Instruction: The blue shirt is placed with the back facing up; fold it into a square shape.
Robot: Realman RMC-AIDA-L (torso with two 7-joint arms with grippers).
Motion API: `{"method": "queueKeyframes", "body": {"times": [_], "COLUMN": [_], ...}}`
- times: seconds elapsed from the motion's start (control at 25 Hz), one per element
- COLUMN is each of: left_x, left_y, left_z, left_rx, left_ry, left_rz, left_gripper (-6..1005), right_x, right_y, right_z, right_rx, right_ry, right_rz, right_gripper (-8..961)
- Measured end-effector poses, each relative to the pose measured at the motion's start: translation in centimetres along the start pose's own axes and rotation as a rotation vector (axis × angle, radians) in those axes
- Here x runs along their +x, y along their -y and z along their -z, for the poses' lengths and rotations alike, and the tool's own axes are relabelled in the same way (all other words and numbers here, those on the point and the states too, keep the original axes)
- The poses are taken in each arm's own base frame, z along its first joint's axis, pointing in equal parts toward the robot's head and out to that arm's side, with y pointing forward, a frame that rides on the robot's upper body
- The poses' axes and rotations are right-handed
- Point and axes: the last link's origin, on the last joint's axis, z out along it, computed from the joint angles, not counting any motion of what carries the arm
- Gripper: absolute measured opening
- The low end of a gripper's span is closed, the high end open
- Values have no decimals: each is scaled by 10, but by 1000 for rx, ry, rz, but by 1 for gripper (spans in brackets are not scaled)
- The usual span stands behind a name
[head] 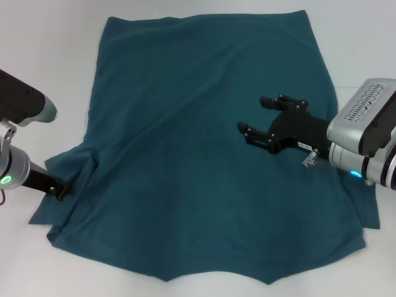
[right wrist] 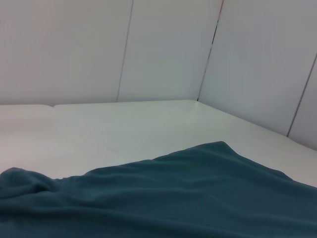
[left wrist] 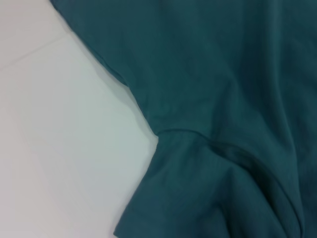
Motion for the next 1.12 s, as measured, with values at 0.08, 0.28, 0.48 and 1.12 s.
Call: {"method": "queueKeyframes", "body": {"times": [0.08, 0.28, 0.48, 1.12], "left_x": [0, 2, 3, 7], "left_y": [0, -1, -4, -1], "left_z": [0, 1, 1, 12], "left_rx": [0, 1, -7, -1], "left_ry": [0, -4, -1, -16], "left_rz": [0, -8, -16, -19], "left_gripper": [340, 144, 67, 50], "right_x": [0, 0, 2, 5], "right_y": [0, -1, -2, -3], "right_z": [0, 0, 1, 4], "right_rx": [0, -1, -4, 1], "right_ry": [0, 2, 1, -1], "right_rz": [-1, -4, -5, -20], "right_gripper": [756, 755, 754, 751]}}
